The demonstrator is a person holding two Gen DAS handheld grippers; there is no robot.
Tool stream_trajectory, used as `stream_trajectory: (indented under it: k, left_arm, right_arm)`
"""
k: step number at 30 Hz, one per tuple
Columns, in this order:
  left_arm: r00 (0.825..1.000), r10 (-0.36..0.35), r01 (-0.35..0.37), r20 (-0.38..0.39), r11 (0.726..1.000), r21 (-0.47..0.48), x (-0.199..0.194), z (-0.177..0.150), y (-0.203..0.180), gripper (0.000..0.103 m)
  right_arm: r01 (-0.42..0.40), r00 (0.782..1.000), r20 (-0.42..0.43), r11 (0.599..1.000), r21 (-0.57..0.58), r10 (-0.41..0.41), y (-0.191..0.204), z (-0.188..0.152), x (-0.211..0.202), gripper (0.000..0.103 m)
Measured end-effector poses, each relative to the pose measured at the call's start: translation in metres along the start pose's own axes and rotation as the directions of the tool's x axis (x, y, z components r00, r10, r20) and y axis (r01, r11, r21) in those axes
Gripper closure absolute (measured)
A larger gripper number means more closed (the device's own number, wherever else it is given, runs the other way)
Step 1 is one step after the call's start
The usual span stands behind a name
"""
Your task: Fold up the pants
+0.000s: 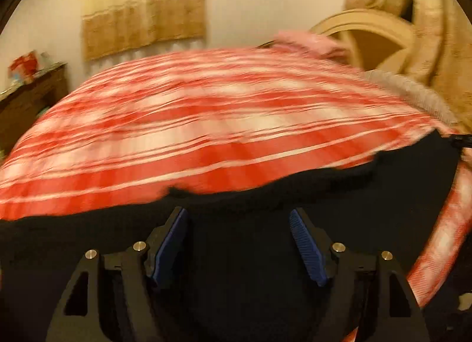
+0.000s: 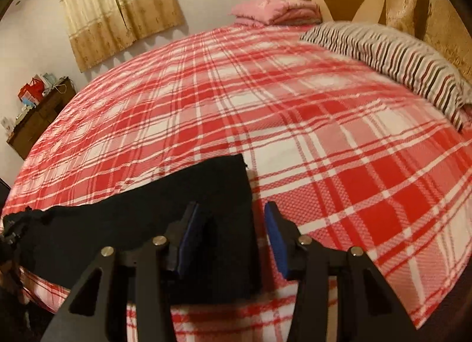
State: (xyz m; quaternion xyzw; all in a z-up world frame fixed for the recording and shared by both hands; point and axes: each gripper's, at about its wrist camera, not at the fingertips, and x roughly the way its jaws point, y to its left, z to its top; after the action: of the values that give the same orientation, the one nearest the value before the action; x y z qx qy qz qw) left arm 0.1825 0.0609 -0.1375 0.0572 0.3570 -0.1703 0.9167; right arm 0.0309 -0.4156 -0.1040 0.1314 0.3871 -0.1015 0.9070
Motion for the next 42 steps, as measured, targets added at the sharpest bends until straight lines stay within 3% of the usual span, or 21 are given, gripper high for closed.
stream_trajectory:
  k: [2, 4, 6, 9, 13, 17, 19, 22, 23, 25, 26, 27, 28, 29, 31, 33, 35, 38, 42]
  left_arm:
    - [0.998, 0.034, -0.037, -0.045, 0.997, -0.065, 0.006, -0.004, 0.025, 0.03]
    - [1.0, -0.014, 0.011, -0.021, 0.992, -0.126, -0.001, -0.006, 0.039, 0.03]
    - [1.0, 0.015, -0.016, -0.005, 0.993, -0.118, -0.007, -0.006, 0.041, 0.03]
    - [0.997, 0.078, -0.079, -0.011, 0.992, -0.1, -0.005, -0.008, 0.048, 0.03]
    - [0.991, 0.129, -0.13, -0.022, 0.984, -0.124, -0.004, -0.021, 0.066, 0.03]
    - [0.993, 0.119, -0.116, 0.013, 0.986, -0.121, -0.01, -0.035, 0.076, 0.03]
    - [0.994, 0.11, -0.106, 0.023, 0.986, -0.127, -0.012, -0.037, 0.081, 0.03]
    - [0.996, 0.087, -0.08, 0.037, 0.984, -0.157, -0.013, -0.038, 0.087, 0.03]
    - [0.996, 0.072, -0.063, 0.047, 0.983, -0.171, -0.014, -0.04, 0.09, 0.03]
    - [0.997, 0.051, -0.038, 0.062, 0.981, -0.188, -0.017, -0.04, 0.094, 0.03]
    - [0.997, 0.045, -0.03, 0.071, 0.98, -0.195, -0.019, -0.041, 0.096, 0.03]
    - [0.996, 0.045, -0.029, 0.074, 0.98, -0.198, -0.022, -0.042, 0.097, 0.03]
    - [0.996, 0.05, -0.034, 0.077, 0.979, -0.201, -0.025, -0.044, 0.097, 0.03]
    - [0.995, 0.06, -0.043, 0.079, 0.979, -0.2, -0.03, -0.044, 0.098, 0.03]
    - [0.988, 0.126, -0.105, 0.094, 0.973, -0.205, -0.043, -0.048, 0.099, 0.03]
    - [0.973, 0.182, -0.149, 0.14, 0.965, -0.218, -0.064, -0.052, 0.107, 0.029]
    - [0.957, 0.241, -0.2, 0.162, 0.951, -0.236, -0.08, -0.054, 0.119, 0.021]
    - [0.933, 0.34, -0.298, 0.12, 0.915, -0.27, -0.087, -0.058, 0.152, 0.018]
    - [0.947, 0.318, -0.282, 0.041, 0.886, -0.369, -0.076, -0.061, 0.195, 0.018]
  right_arm:
    - [0.01, 1.0, 0.013, 1.0, -0.015, -0.01, 0.003, -0.003, -0.004, 0.055]
    - [0.072, 0.996, 0.047, 0.997, -0.023, -0.071, 0.008, -0.004, -0.009, 0.055]
    - [0.101, 0.991, 0.093, 0.994, -0.037, -0.097, 0.018, -0.003, -0.017, 0.055]
    - [-0.002, 0.993, 0.119, 0.996, -0.085, 0.012, 0.05, 0.003, -0.028, 0.054]
    - [-0.161, 0.982, 0.062, 0.96, -0.227, 0.179, 0.126, 0.005, -0.017, 0.049]
    - [-0.378, 0.925, -0.08, 0.872, -0.312, 0.372, 0.213, -0.011, 0.012, 0.048]
    - [-0.486, 0.873, -0.165, 0.802, -0.348, 0.458, 0.26, -0.024, 0.029, 0.048]
    - [-0.553, 0.833, -0.247, 0.743, -0.377, 0.495, 0.309, -0.04, 0.055, 0.048]
    - [-0.559, 0.829, -0.268, 0.74, -0.374, 0.491, 0.317, -0.044, 0.063, 0.048]
    - [-0.49, 0.871, -0.254, 0.786, -0.377, 0.421, 0.325, -0.045, 0.085, 0.048]
    - [-0.45, 0.89, -0.249, 0.825, -0.343, 0.382, 0.321, -0.041, 0.098, 0.053]
    - [-0.449, 0.889, -0.245, 0.846, -0.287, 0.388, 0.31, -0.036, 0.107, 0.055]
    - [-0.483, 0.869, -0.238, 0.849, -0.214, 0.434, 0.298, -0.03, 0.11, 0.055]
    - [-0.486, 0.865, -0.242, 0.852, -0.194, 0.439, 0.292, -0.027, 0.11, 0.055]
    - [-0.432, 0.897, -0.216, 0.867, -0.248, 0.385, 0.288, -0.026, 0.1, 0.054]
    - [-0.395, 0.917, -0.181, 0.873, -0.285, 0.355, 0.281, -0.03, 0.087, 0.046]
    - [-0.407, 0.912, -0.169, 0.871, -0.275, 0.373, 0.269, -0.032, 0.078, 0.037]
    - [-0.402, 0.915, -0.15, 0.878, -0.261, 0.375, 0.252, -0.04, 0.07, 0.036]
    - [-0.365, 0.931, -0.091, 0.892, -0.267, 0.354, 0.242, -0.051, 0.058, 0.036]
